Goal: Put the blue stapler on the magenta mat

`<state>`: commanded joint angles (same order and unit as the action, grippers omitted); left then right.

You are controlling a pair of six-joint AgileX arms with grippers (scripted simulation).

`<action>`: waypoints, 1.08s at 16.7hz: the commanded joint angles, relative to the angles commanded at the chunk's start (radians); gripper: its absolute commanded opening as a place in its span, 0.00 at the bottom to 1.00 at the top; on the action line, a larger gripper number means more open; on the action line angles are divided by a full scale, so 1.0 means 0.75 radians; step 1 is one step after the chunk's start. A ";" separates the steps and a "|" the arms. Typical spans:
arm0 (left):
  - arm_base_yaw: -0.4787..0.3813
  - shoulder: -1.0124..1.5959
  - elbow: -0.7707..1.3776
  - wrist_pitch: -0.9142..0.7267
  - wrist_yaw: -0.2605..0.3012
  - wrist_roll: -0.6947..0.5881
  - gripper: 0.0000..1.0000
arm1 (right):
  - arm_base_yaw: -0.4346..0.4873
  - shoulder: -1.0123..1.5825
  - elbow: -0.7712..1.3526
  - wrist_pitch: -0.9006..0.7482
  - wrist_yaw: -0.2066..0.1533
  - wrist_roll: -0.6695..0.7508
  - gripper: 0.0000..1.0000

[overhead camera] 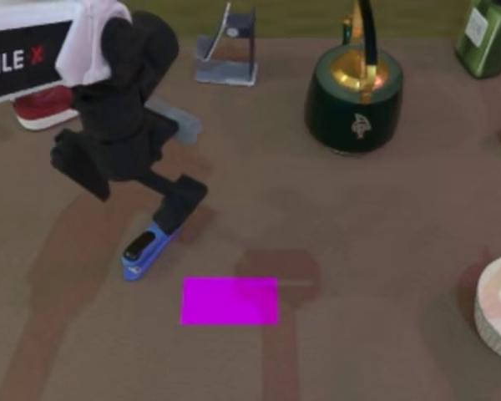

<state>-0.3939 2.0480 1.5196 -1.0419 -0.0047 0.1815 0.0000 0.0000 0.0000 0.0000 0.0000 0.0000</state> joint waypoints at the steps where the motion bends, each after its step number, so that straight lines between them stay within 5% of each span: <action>1: 0.000 0.024 -0.037 0.067 0.000 0.000 1.00 | 0.000 0.000 0.000 0.000 0.000 0.000 1.00; 10: 0.001 0.120 -0.188 0.310 0.001 0.003 1.00 | 0.000 0.000 0.000 0.000 0.000 0.000 1.00; 18: 0.001 0.120 -0.188 0.310 0.001 0.003 0.40 | 0.000 0.000 0.000 0.000 0.000 0.000 1.00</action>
<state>-0.3931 2.1382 1.3783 -0.8095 -0.0040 0.1836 0.0000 0.0000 0.0000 0.0000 0.0000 0.0000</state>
